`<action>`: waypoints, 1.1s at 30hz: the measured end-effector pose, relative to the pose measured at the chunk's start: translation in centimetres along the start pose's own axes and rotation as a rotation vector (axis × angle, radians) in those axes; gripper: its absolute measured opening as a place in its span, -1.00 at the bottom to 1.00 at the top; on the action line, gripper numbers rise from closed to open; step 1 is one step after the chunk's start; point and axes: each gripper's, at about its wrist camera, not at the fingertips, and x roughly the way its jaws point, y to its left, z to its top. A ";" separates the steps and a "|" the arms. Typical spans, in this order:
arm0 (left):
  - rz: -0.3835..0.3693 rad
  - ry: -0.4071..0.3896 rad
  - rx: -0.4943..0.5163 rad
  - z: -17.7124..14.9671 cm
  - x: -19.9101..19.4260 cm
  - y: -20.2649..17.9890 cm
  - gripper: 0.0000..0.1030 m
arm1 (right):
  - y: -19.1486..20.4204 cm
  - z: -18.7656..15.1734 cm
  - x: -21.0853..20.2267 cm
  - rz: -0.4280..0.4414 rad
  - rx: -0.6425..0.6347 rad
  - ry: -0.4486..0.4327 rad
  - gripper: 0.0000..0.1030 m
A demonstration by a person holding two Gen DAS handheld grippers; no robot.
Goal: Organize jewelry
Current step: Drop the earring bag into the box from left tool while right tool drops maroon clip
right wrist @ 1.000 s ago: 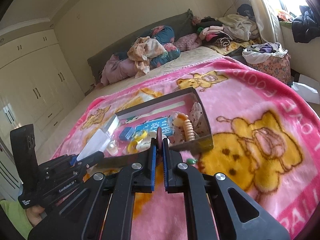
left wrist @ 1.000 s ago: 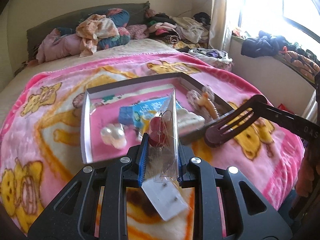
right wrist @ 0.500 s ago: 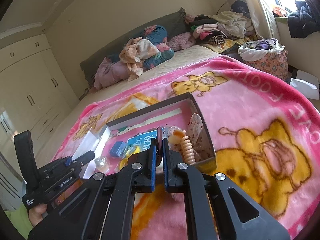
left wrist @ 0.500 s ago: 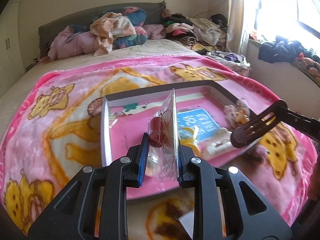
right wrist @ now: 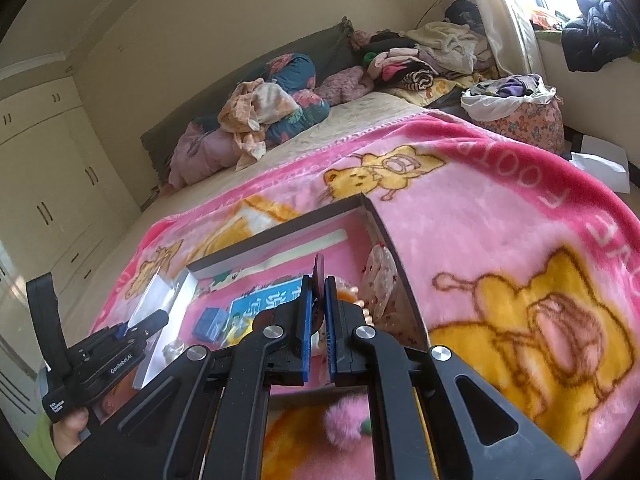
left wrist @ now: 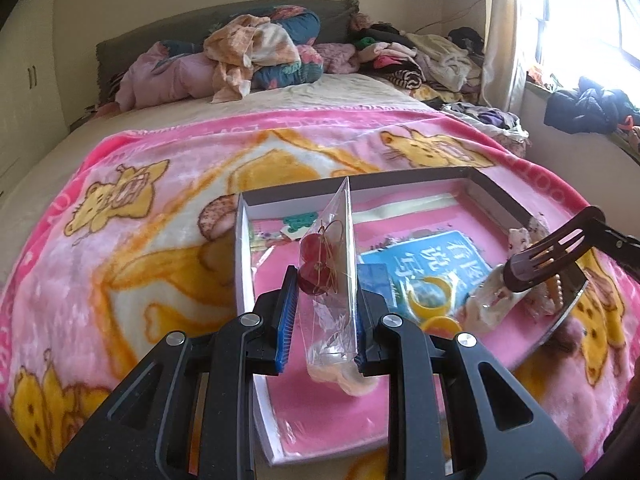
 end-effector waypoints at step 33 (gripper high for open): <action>-0.007 0.077 0.033 -0.5 3.0 -1.1 -0.29 | -0.5 -2.5 2.6 0.011 -0.009 0.148 -0.61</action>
